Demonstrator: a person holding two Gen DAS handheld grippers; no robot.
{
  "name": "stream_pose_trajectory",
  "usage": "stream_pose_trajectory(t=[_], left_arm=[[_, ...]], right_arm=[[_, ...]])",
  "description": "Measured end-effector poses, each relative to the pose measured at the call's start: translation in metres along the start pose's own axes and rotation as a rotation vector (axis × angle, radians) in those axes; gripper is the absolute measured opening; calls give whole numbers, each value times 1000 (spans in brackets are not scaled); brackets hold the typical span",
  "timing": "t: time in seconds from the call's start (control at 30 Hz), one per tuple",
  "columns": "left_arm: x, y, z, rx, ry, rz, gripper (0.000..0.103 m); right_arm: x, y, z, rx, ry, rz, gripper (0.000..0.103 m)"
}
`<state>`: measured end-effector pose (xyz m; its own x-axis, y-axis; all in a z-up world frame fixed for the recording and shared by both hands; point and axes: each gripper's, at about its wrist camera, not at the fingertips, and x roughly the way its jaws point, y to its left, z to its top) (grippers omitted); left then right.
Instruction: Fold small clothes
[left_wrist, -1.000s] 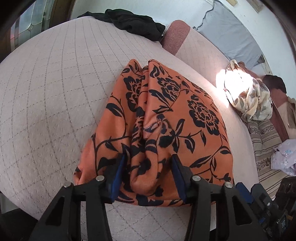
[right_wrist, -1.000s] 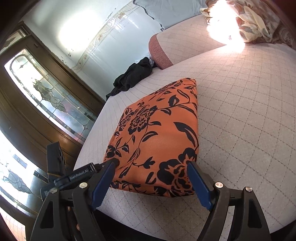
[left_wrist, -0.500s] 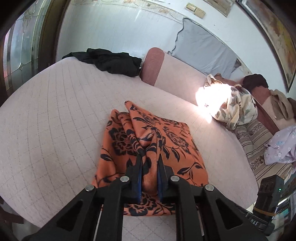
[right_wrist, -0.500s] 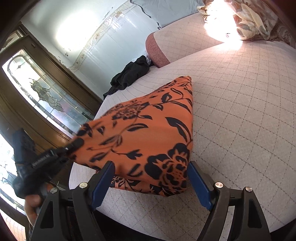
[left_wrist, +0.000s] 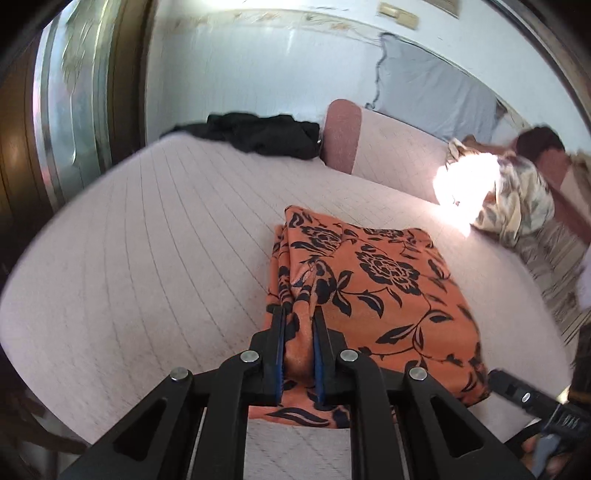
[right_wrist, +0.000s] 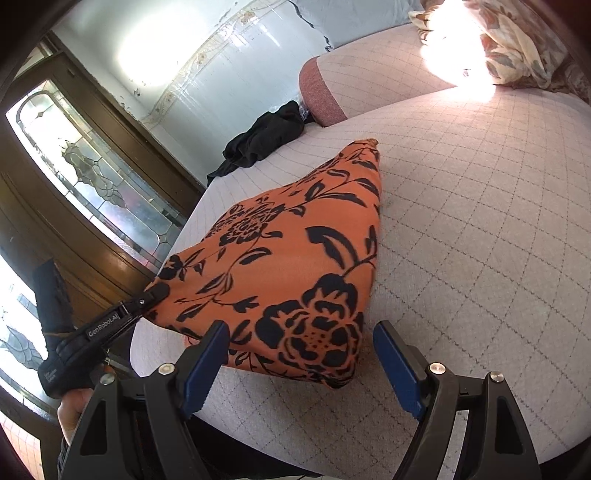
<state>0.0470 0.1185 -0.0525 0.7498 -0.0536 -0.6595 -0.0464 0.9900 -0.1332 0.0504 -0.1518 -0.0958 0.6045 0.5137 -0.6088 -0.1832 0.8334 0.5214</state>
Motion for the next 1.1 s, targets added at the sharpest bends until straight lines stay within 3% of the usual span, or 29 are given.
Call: stream_pose_trajectory(t=[0.07, 0.17, 0.23, 0.37, 0.53, 0.6, 0.67, 0.73, 0.77, 0.83, 0.9, 0.97, 1.03, 1.1], left_arm=[[10, -2, -6, 20, 33, 19, 13], [45, 27, -17, -131, 208, -15, 13], [48, 33, -17, -169, 225, -29, 13], [50, 28, -17, -145, 230, -10, 14], [53, 17, -18, -121, 229, 13, 14], [57, 15, -18, -113, 229, 20, 14], [57, 12, -17, -112, 228, 26, 16], [50, 9, -12, -114, 219, 37, 19], [40, 7, -8, -102, 197, 52, 20], [11, -3, 6, -65, 80, 45, 25], [-5, -16, 22, -41, 5, 15, 49], [-3, -28, 37, -28, -16, -53, 54], [24, -37, 47, -7, 33, -31, 54], [76, -32, 42, -18, 200, 13, 53]], right_arm=[[2, -3, -2, 9, 9, -2, 83], [5, -4, -3, 16, 24, -2, 83], [2, -1, 0, 2, 12, 2, 83], [-7, -1, 8, 18, -4, 20, 83], [-7, 16, 45, 60, -9, 178, 83], [10, 19, 59, 123, 40, 303, 86], [43, 13, 61, 195, 131, 375, 88], [93, -9, 44, 323, 308, 315, 88], [101, -17, 37, 354, 312, 322, 88], [96, -18, 37, 341, 275, 355, 88], [98, -20, 37, 341, 278, 365, 88], [101, -20, 38, 350, 282, 367, 88], [101, -19, 38, 347, 282, 367, 88], [94, -20, 35, 333, 279, 372, 88]])
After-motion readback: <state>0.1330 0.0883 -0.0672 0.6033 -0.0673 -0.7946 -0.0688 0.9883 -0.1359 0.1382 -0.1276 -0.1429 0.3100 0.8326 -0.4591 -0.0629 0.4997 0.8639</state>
